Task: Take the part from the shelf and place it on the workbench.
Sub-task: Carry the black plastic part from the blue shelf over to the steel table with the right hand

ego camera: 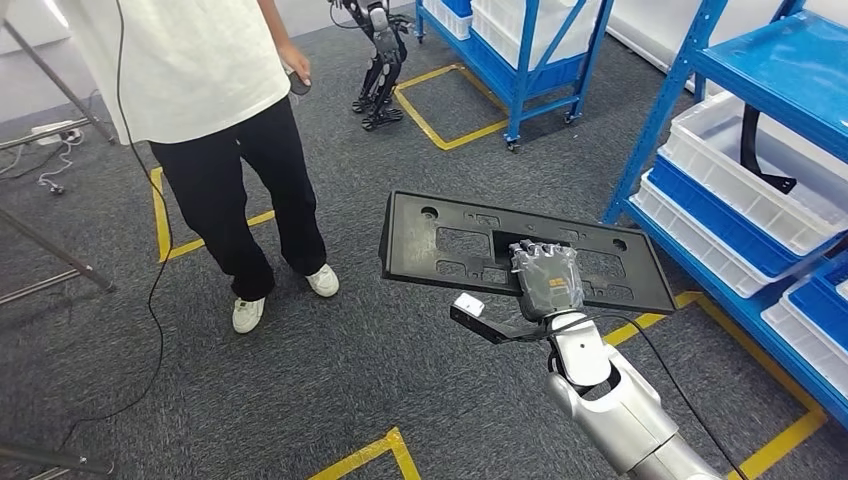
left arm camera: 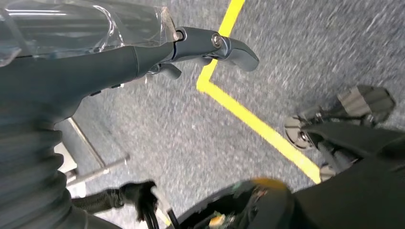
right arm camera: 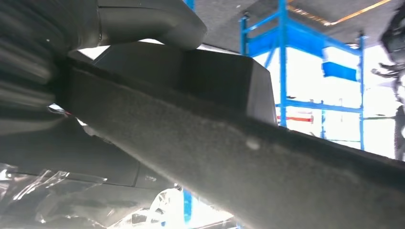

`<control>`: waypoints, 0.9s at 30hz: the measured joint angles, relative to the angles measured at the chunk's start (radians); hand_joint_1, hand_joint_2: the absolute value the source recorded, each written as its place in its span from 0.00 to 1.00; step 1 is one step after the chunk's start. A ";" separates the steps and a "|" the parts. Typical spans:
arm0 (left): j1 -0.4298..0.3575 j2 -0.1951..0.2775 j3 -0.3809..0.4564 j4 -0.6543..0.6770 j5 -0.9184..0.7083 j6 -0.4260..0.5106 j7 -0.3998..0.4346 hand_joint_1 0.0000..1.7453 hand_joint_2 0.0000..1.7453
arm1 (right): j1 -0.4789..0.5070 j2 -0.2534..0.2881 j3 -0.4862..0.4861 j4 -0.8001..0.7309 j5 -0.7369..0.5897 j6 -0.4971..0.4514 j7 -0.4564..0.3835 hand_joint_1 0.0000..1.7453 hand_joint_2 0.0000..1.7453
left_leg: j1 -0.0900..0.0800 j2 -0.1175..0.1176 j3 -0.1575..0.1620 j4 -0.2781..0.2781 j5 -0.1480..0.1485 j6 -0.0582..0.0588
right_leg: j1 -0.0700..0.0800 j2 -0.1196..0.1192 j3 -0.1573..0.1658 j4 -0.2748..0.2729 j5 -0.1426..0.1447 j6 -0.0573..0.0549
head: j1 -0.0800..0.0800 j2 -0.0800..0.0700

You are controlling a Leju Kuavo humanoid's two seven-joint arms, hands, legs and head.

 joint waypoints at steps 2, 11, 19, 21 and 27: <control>0.000 -0.001 0.000 0.000 -0.001 -0.001 0.000 0.00 1.00 | 0.000 0.000 0.000 -0.002 0.001 0.001 0.000 1.00 1.00 | 0.001 0.006 0.019 -0.045 0.039 0.001 | 0.000 -0.022 0.005 0.000 -0.005 0.000 | 0.000 0.000; -0.007 0.002 0.001 0.000 -0.014 -0.009 0.006 0.00 1.00 | 0.010 -0.001 -0.001 -0.008 -0.003 -0.002 -0.001 1.00 1.00 | -0.013 0.032 0.174 -0.360 0.155 0.039 | 0.006 -0.051 -0.008 0.060 -0.067 0.022 | 0.000 0.000; -0.010 0.000 0.001 0.000 -0.018 -0.016 0.008 0.00 1.00 | 0.022 -0.006 -0.001 -0.003 -0.004 -0.005 -0.009 1.00 1.00 | 0.001 -0.064 0.184 -0.356 0.150 0.042 | -0.007 0.061 -0.091 0.162 -0.034 0.041 | -0.001 0.000; -0.013 0.000 0.001 0.000 -0.021 -0.015 0.011 0.00 1.00 | 0.019 -0.006 -0.001 -0.002 -0.004 -0.005 -0.009 1.00 1.00 | 0.003 -0.086 0.177 -0.346 0.146 0.032 | -0.021 0.107 -0.042 0.045 0.011 0.049 | -0.001 0.000; -0.011 -0.004 0.001 0.000 -0.022 -0.013 0.017 0.00 1.00 | 0.013 -0.001 0.000 -0.001 -0.005 -0.008 -0.015 1.00 1.00 | 0.004 -0.042 0.106 -0.239 0.097 0.003 | -0.017 0.053 -0.022 0.011 0.009 0.024 | -0.002 0.000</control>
